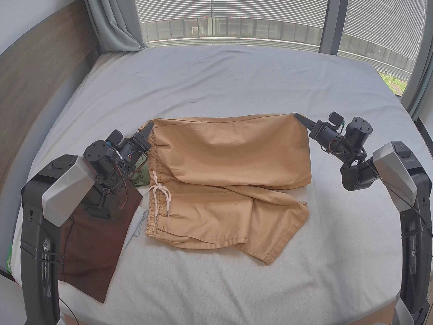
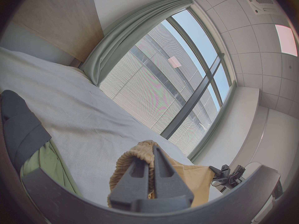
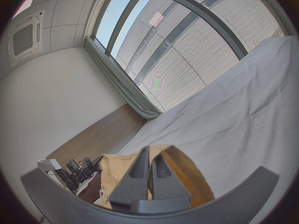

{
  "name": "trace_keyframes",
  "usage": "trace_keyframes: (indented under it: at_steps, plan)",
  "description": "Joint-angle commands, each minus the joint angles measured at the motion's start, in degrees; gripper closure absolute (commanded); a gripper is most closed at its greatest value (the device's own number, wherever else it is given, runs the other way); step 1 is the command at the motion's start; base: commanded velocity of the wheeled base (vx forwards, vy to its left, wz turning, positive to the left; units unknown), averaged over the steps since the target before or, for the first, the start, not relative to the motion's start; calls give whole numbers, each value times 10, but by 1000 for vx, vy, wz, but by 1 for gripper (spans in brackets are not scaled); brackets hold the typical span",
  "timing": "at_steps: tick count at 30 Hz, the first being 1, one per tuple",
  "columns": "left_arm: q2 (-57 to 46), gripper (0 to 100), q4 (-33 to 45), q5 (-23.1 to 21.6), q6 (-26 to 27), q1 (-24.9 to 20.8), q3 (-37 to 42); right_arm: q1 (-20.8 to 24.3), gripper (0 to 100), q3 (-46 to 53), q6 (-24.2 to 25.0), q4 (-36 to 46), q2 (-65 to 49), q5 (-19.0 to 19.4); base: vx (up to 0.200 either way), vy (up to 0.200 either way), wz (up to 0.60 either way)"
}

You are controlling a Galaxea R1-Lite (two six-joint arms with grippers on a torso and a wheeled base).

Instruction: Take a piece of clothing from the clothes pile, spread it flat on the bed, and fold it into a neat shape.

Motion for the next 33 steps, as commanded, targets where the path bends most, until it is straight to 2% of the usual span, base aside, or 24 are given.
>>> trace_keyframes:
  at_steps: [1,6,15,16,17,18,25,29,33]
  plan:
    - [16,100,0,0,-3,1,-17,1,100,-44,-1,18,27,0,0,0,0]
    - [19,100,1,0,-20,5,-19,0,100,-78,-1,34,47,0,0,0,0]
    - [31,100,2,0,-21,9,-33,0,100,-105,-1,38,59,-1,0,0,0]
    - [33,100,2,0,-21,9,-37,0,0,-105,-2,38,59,-3,0,0,0]
    - [33,100,3,0,-21,10,-37,0,0,-105,-2,38,59,-4,0,0,0]
    - [38,0,6,-1,-22,11,-44,-1,0,-107,-2,38,59,-11,0,0,0]
    - [38,0,20,-1,-41,11,-50,-4,0,-100,-3,32,65,-17,0,0,0]
    - [35,0,43,0,-42,8,-32,2,0,-13,-3,2,27,-25,0,0,0]
    - [3,0,43,-9,-41,8,25,14,0,103,-7,-40,-20,-25,0,0,0]
